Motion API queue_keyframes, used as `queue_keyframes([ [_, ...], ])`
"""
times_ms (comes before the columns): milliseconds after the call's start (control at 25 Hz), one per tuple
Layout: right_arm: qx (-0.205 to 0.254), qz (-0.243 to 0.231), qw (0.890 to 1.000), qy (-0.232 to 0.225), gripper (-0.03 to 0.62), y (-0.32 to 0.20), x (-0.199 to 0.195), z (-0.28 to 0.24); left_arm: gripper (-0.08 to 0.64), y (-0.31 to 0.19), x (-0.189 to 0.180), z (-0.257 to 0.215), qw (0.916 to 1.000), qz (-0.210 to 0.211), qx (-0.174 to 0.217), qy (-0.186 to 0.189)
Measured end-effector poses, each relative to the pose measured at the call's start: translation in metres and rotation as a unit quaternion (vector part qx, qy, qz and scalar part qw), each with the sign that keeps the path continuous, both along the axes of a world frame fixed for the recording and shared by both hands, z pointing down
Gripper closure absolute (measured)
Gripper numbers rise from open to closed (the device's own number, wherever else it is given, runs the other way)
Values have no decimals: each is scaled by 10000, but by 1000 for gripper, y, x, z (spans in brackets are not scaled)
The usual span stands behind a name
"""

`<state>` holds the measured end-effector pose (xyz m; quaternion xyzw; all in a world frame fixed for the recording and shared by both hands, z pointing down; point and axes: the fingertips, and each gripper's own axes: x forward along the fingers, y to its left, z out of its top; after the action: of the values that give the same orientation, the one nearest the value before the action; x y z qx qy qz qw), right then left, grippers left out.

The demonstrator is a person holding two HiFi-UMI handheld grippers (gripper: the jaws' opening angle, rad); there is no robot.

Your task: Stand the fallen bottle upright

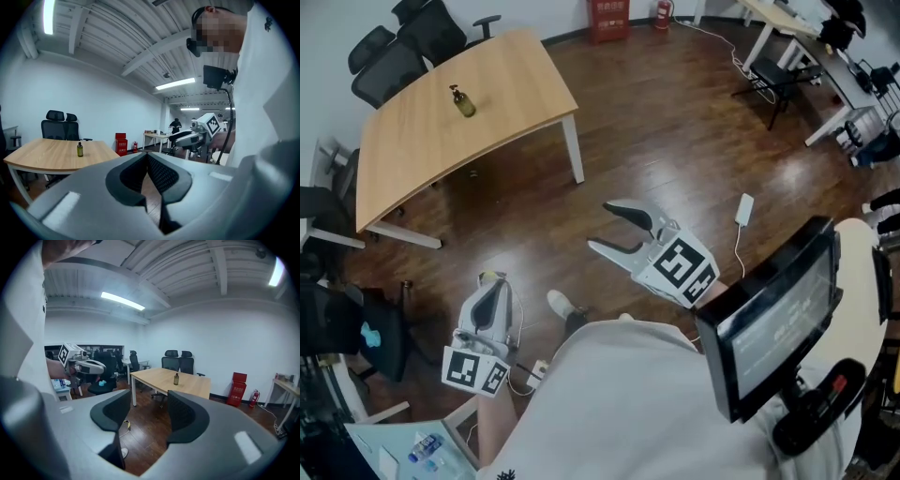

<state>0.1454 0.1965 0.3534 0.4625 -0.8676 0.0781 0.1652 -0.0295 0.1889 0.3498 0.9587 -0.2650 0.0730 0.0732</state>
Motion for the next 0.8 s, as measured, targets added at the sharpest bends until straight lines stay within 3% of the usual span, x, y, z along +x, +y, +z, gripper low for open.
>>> queue_keyframes([
  [360,84,-72,9999,-66,356,44,16,-2,560,54,30,2,9999,51,-62,-83],
  [800,144,65,9999,10,364,64,34,-2,560,69,50,2,9997,246,17,-73],
])
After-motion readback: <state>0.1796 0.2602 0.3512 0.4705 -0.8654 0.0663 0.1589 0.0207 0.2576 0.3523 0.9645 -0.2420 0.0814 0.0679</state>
